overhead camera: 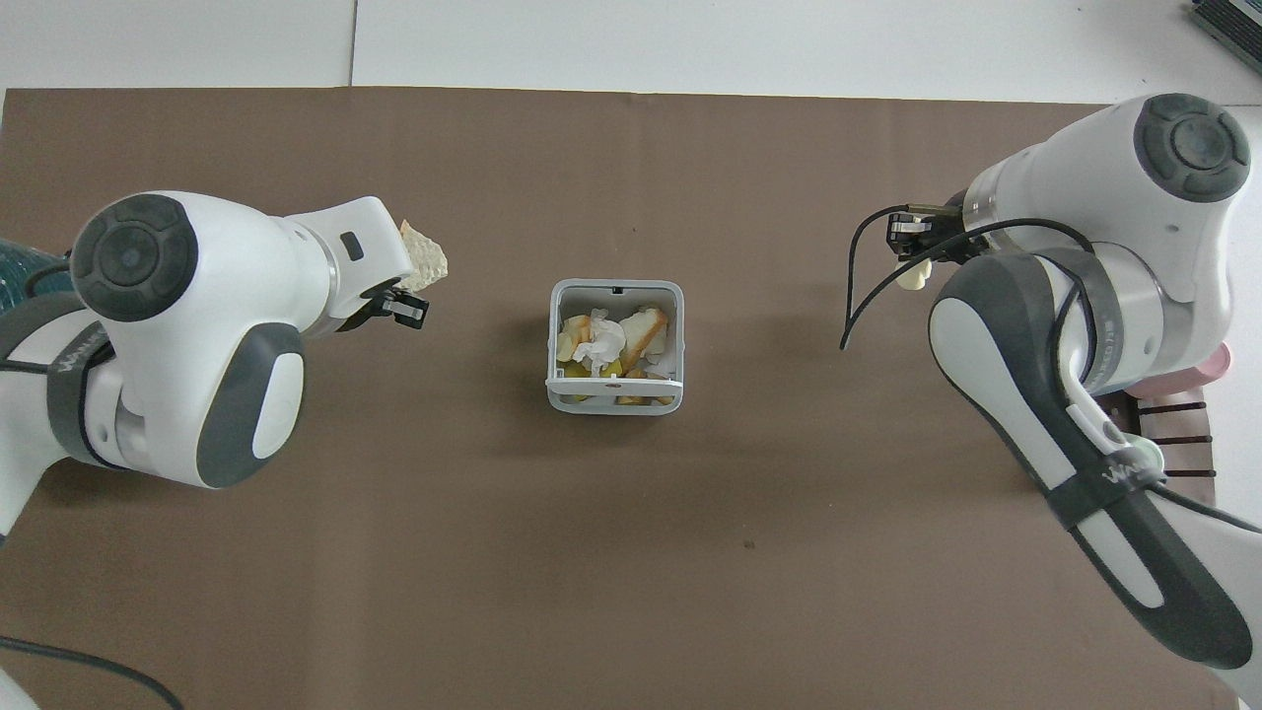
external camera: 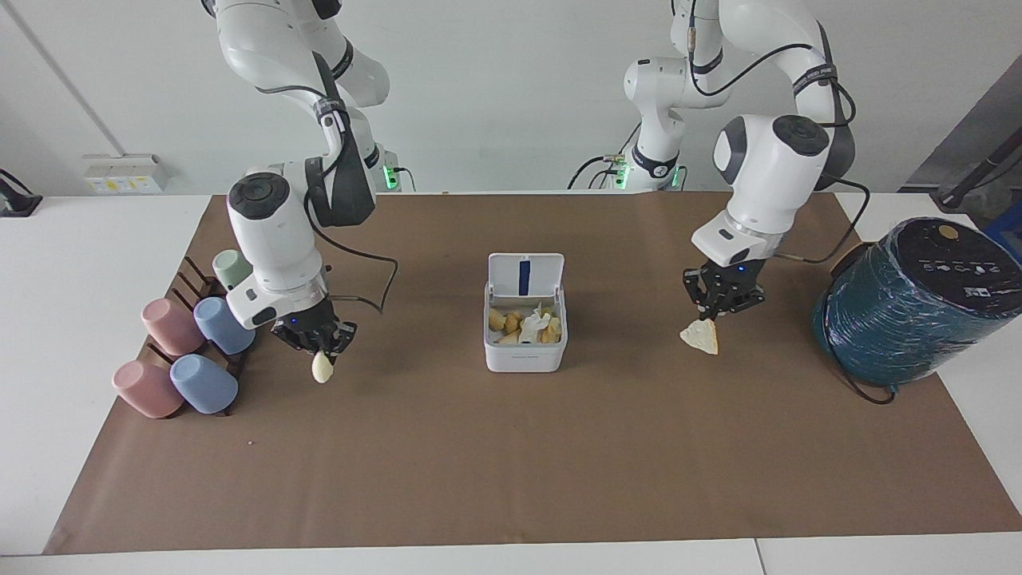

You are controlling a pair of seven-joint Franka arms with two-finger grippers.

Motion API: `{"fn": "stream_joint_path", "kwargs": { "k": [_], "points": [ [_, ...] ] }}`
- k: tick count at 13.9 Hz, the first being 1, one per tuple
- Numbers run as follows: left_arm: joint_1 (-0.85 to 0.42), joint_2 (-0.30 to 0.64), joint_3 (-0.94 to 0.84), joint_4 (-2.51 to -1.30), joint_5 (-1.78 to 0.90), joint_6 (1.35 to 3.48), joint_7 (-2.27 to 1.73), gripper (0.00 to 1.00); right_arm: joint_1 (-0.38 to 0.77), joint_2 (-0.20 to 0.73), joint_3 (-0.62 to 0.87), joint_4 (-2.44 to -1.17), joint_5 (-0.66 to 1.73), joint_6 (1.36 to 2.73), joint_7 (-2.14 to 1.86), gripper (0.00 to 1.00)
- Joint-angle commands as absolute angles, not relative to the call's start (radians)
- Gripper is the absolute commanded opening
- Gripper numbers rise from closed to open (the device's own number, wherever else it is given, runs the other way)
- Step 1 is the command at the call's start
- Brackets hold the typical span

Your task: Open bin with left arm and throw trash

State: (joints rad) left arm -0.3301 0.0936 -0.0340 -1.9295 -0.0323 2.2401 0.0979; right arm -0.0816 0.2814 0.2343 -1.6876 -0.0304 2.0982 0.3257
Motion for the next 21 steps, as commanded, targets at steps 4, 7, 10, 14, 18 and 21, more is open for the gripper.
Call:
{"fn": "stream_joint_path", "kwargs": {
  "k": [4, 7, 10, 14, 18, 21],
  "points": [
    [-0.501, 0.117, -0.02, -1.925, -0.046, 2.353, 0.04, 0.0, -0.087, 0.279, 0.262, -1.666, 0.023, 2.092, 0.402, 0.0],
    [-0.554, 0.143, -0.021, -1.924, -0.052, 2.433, 0.041, 0.0, -0.087, 0.281, 0.261, -1.666, 0.023, 2.092, 0.402, 0.0],
    [-0.609, 0.141, -0.02, -1.927, -0.052, 2.439, 0.07, 0.34, -0.086, 0.281, 0.276, -1.666, 0.023, 2.091, 0.434, 0.0],
    [-0.609, 0.141, -0.018, -1.922, -0.048, 2.43, 0.141, 1.0, -0.086, 0.284, 0.299, -1.64, 0.025, 2.079, 0.456, 0.0],
    [-0.592, 0.138, -0.011, -1.917, -0.043, 2.422, 0.137, 1.0, -0.087, 0.285, 0.305, -1.635, 0.049, 2.079, 0.457, 0.0],
    [-0.528, 0.104, -0.005, -1.919, -0.043, 2.312, 0.135, 1.0, -0.072, 0.284, 0.325, -1.597, 0.132, 2.072, 0.512, 0.0]
  ]
}}
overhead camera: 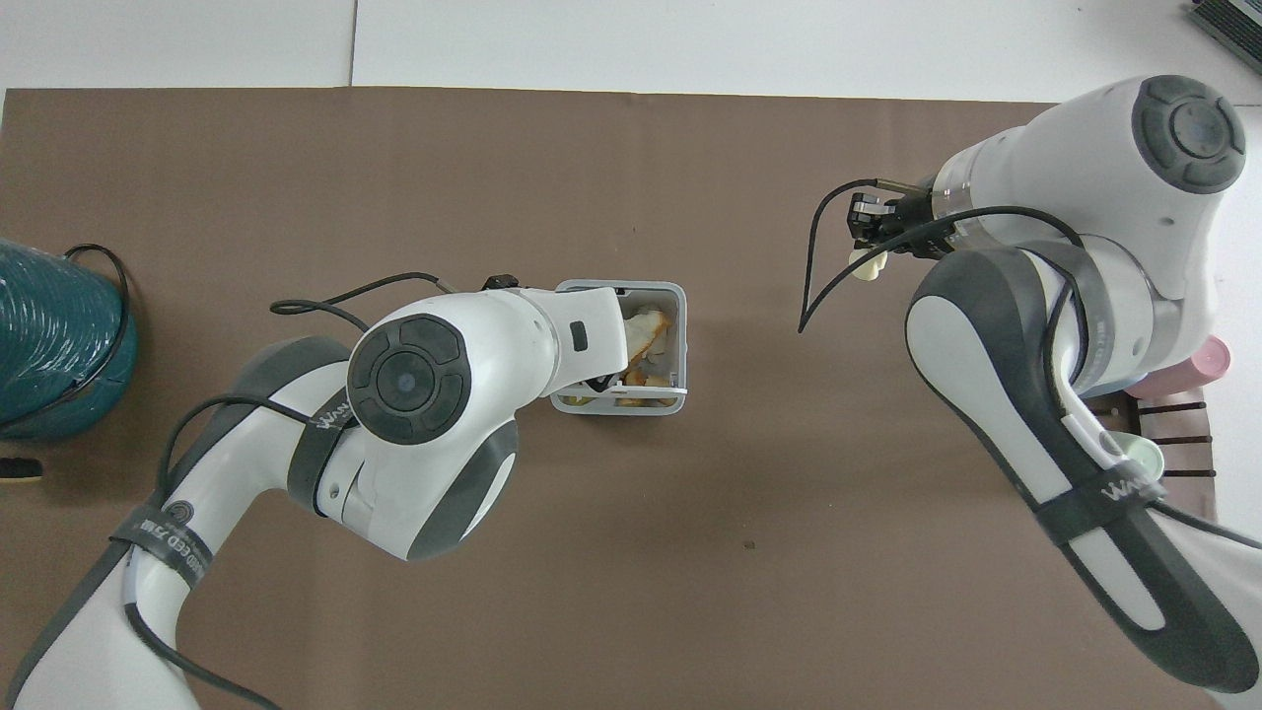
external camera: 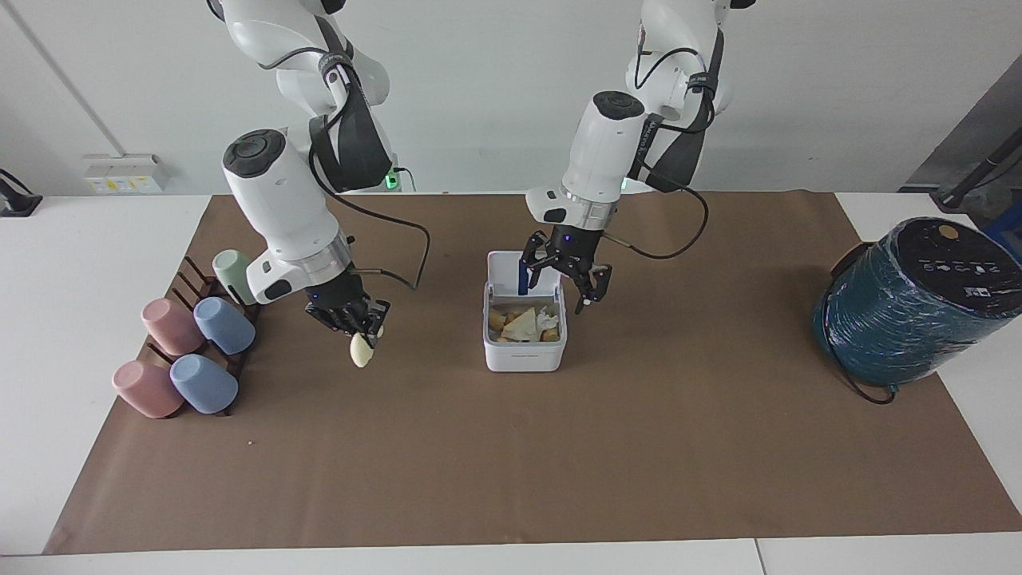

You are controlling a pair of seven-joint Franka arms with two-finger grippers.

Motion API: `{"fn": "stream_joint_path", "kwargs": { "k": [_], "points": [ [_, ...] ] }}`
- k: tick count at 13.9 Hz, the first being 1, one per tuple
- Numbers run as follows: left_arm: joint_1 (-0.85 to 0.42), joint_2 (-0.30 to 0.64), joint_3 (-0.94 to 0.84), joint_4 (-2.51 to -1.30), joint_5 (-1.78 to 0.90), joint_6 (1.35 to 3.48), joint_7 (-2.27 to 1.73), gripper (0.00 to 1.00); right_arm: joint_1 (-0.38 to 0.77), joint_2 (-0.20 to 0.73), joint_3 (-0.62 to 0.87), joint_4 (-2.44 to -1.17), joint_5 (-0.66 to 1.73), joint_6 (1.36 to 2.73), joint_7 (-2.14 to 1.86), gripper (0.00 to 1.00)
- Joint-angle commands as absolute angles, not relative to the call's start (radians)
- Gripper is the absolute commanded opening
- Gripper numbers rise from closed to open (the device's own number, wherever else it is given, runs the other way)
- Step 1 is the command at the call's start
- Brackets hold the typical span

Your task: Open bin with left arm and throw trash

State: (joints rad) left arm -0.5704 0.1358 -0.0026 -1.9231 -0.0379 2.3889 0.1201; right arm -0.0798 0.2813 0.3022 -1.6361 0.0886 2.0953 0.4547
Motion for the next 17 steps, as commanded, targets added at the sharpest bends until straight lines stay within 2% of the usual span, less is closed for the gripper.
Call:
{"fn": "stream_joint_path", "kwargs": {
  "k": [1, 7, 11, 13, 17],
  "points": [
    [-0.499, 0.094, -0.003, -1.921, -0.043, 2.277, 0.133, 1.0, -0.057, 0.285, 0.327, -1.591, 0.136, 2.075, 0.547, 0.0],
    [-0.316, -0.023, -0.005, -1.94, -0.043, 2.088, 0.121, 1.0, 0.099, 0.296, 0.327, -1.605, 0.299, 2.148, 0.774, 0.0],
    [-0.201, -0.087, -0.003, -1.937, -0.043, 1.975, 0.123, 1.0, 0.189, 0.339, 0.327, -1.631, 0.412, 2.233, 0.946, 0.0],
    [-0.161, -0.094, -0.002, -1.913, -0.038, 1.931, 0.124, 1.0, 0.213, 0.36, 0.327, -1.64, 0.407, 2.258, 1.011, 0.0],
    [-0.086, -0.071, -0.002, -1.769, -0.021, 1.794, 0.124, 1.0, 0.235, 0.373, 0.325, -1.661, 0.361, 2.275, 0.951, 0.0]
  ]
}}
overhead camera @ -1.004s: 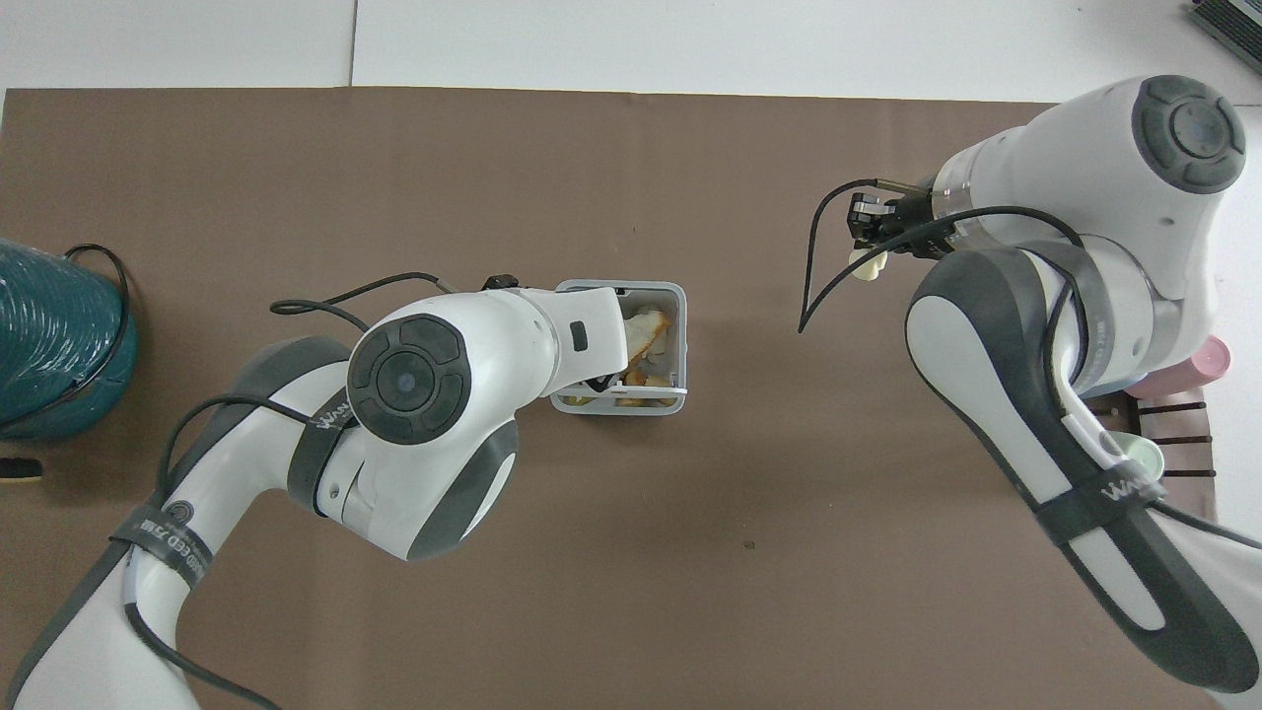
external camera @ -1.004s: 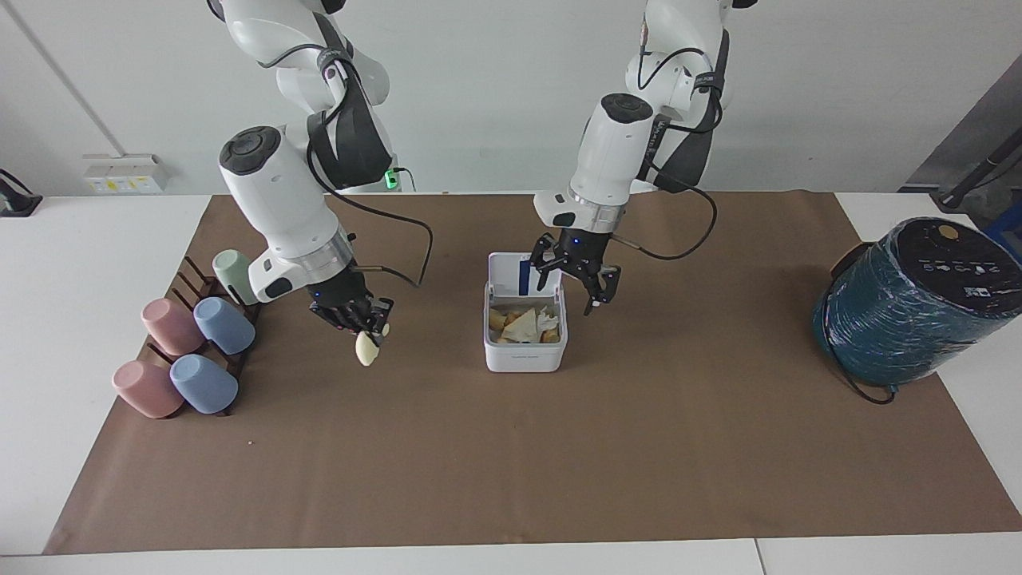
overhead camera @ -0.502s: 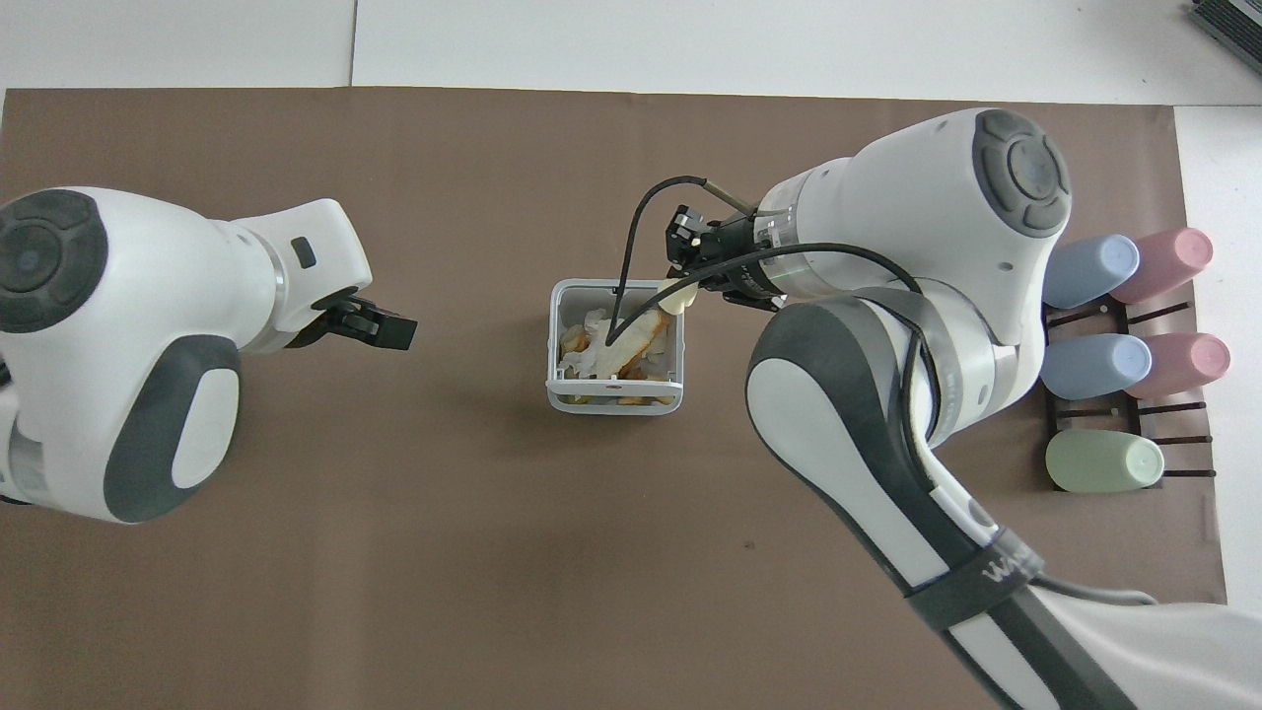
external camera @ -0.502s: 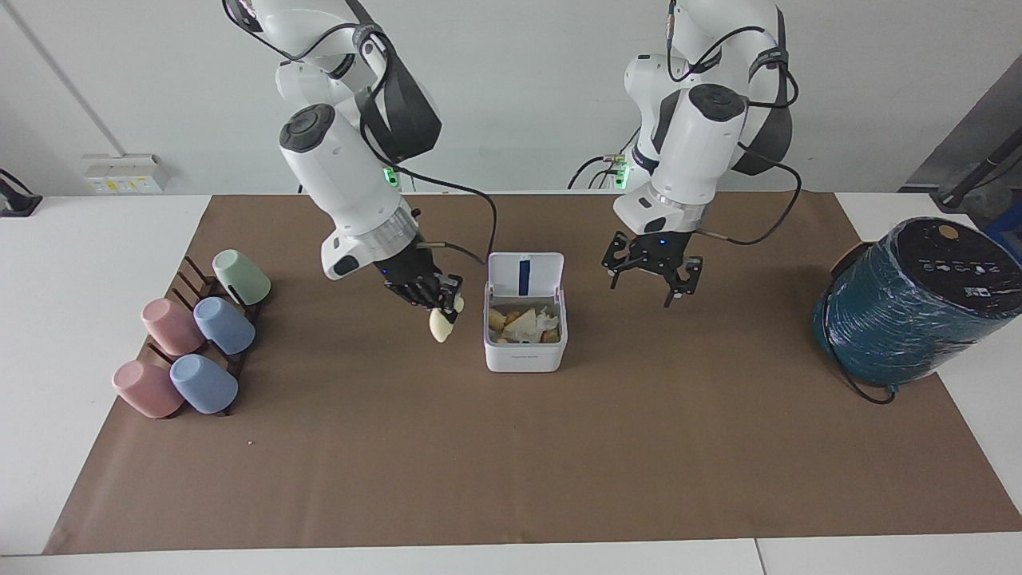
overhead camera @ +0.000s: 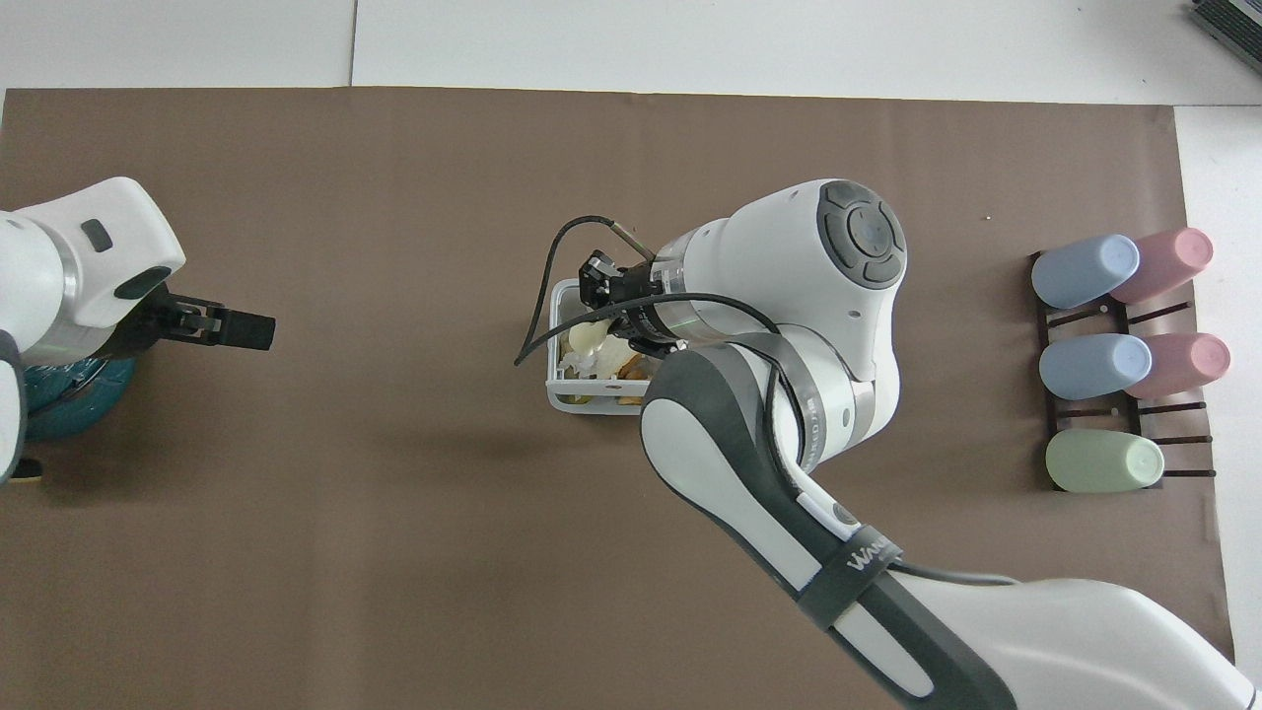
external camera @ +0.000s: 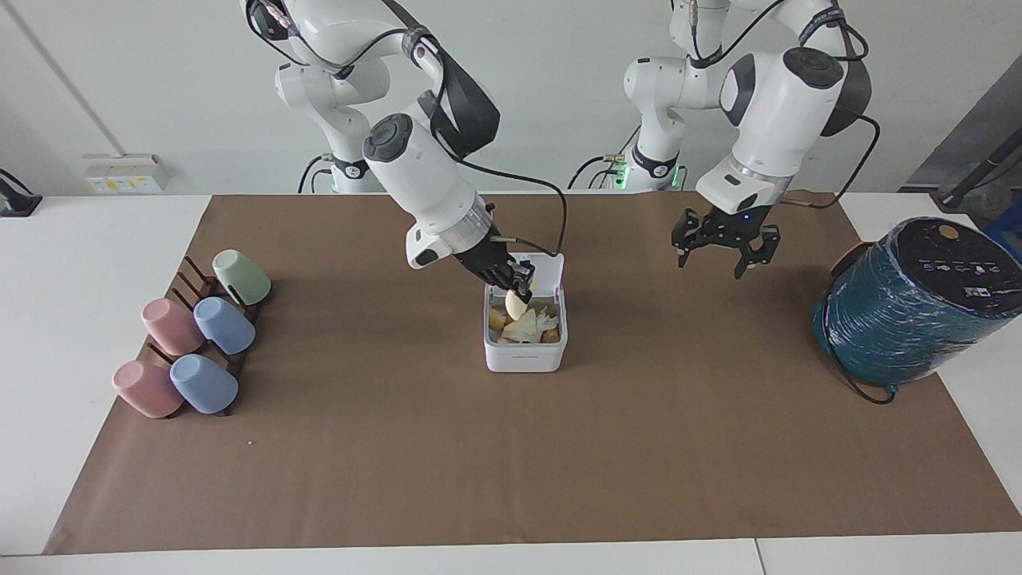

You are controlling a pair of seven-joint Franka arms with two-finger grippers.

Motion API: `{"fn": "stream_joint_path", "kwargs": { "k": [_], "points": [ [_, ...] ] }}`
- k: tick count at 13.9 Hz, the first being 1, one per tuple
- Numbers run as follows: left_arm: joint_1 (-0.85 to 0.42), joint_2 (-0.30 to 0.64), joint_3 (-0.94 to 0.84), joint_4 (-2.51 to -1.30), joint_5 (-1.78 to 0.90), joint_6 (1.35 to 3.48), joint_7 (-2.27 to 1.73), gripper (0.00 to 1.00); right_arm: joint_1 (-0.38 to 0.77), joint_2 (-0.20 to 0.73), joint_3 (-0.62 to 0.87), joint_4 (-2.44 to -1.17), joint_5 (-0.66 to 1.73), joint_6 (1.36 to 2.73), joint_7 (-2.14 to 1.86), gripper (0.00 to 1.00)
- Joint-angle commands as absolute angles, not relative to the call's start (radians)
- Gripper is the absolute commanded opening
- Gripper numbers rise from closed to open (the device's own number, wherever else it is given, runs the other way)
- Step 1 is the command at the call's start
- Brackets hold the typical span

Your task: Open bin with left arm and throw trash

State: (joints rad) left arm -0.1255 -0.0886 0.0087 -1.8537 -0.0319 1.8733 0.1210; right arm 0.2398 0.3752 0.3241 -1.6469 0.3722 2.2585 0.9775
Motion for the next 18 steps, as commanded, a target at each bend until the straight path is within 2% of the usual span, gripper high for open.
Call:
{"fn": "stream_joint_path", "kwargs": {
  "k": [1, 6, 7, 9, 10, 11, 14, 18],
  "points": [
    [-0.08, -0.052, -0.002, -1.728, -0.021, 1.764, 0.123, 1.0, 0.239, 0.38, 0.325, -1.666, 0.333, 2.276, 0.898, 0.0],
    [-0.075, 0.049, -0.002, -1.494, -0.02, 1.571, 0.124, 1.0, 0.274, 0.385, 0.325, -1.698, 0.271, 2.29, 0.791, 0.0],
    [-0.074, 0.055, -0.002, -1.471, -0.02, 1.553, 0.123, 1.0, 0.287, 0.393, 0.325, -1.698, 0.272, 2.301, 0.793, 0.04],
    [-0.078, 0.034, -0.002, -1.5, -0.02, 1.548, 0.117, 1.0, 0.285, 0.406, 0.325, -1.698, 0.272, 2.304, 0.795, 0.45],
    [-0.077, -0.003, -0.002, -1.547, -0.02, 1.548, 0.109, 1.0, 0.285, 0.407, 0.325, -1.698, 0.272, 2.304, 0.793, 0.6],
    [-0.077, -0.029, -0.003, -1.599, -0.02, 1.555, 0.103, 1.0, 0.284, 0.407, 0.325, -1.697, 0.273, 2.304, 0.793, 0.69],
    [-0.081, -0.043, -0.002, -1.62, -0.02, 1.552, 0.081, 1.0, 0.278, 0.407, 0.325, -1.69, 0.272, 2.303, 0.793, 0.86],
    [-0.087, -0.057, -0.002, -1.641, -0.018, 1.549, 0.057, 1.0, 0.275, 0.407, 0.325, -1.683, 0.272, 2.303, 0.793, 0.88]
  ]
}}
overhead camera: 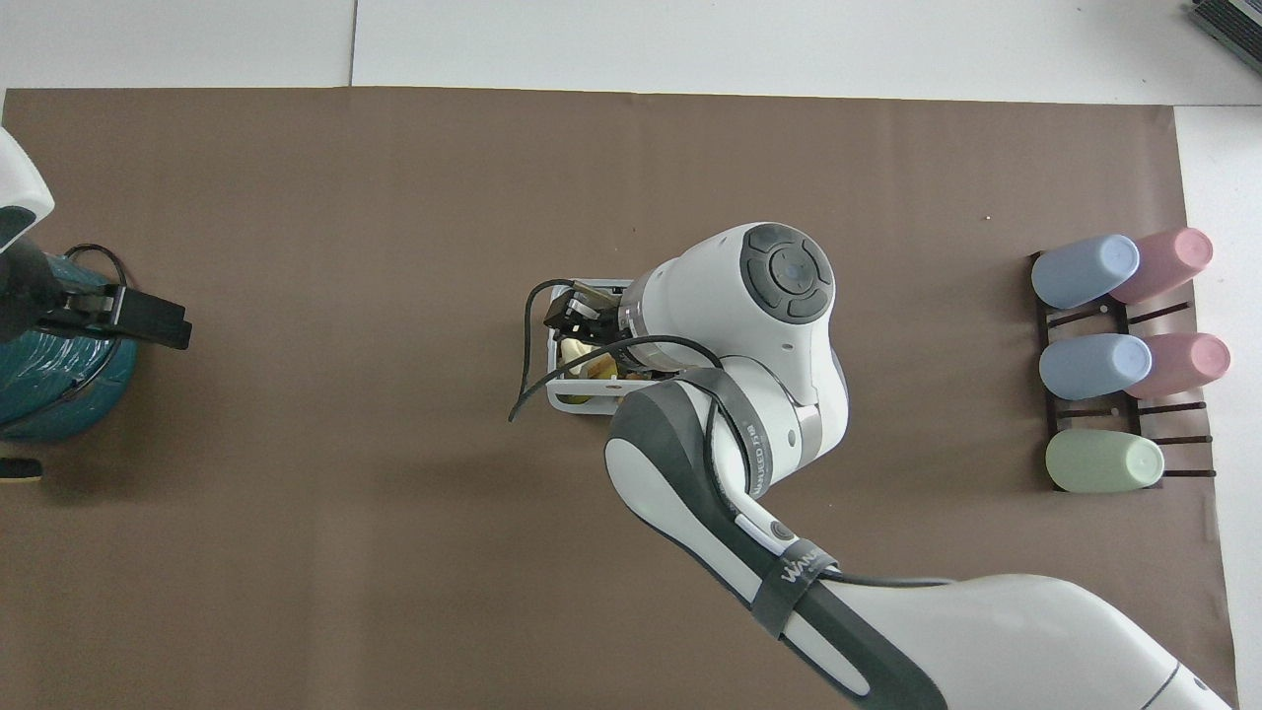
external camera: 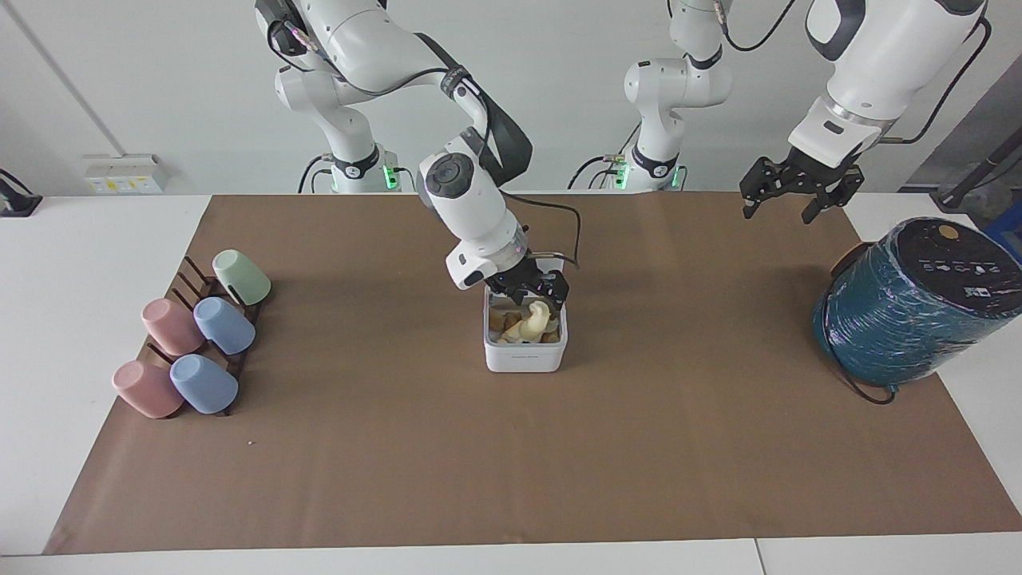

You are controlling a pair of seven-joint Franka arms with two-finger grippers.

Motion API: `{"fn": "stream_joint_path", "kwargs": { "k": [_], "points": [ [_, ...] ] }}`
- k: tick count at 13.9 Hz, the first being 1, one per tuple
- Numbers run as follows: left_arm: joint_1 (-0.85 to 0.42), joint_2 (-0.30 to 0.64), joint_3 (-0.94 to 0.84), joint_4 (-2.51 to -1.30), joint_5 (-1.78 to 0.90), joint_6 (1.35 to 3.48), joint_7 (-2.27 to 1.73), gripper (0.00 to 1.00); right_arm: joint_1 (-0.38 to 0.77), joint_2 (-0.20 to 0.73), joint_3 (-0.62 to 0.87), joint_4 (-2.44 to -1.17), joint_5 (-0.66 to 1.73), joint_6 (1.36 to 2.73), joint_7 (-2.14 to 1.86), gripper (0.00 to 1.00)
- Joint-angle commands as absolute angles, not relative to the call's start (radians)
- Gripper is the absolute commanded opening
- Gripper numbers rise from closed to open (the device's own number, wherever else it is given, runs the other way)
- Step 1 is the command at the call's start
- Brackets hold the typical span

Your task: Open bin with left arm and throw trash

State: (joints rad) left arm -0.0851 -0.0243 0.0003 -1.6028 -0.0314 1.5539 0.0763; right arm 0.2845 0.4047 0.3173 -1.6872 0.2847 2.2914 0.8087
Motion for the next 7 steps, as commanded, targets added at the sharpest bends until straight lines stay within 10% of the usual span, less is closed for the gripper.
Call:
{"fn": "stream_joint_path", "kwargs": {
  "k": [1, 7],
  "points": [
    [-0.087, -0.057, -0.002, -1.64, -0.018, 1.555, 0.058, 1.0, 0.276, 0.407, 0.325, -1.681, 0.272, 2.301, 0.793, 0.88],
    [-0.086, -0.054, -0.003, -1.635, -0.009, 1.58, 0.06, 1.0, 0.215, 0.341, 0.311, -1.635, 0.037, 2.263, 0.787, 1.0]
  ]
}}
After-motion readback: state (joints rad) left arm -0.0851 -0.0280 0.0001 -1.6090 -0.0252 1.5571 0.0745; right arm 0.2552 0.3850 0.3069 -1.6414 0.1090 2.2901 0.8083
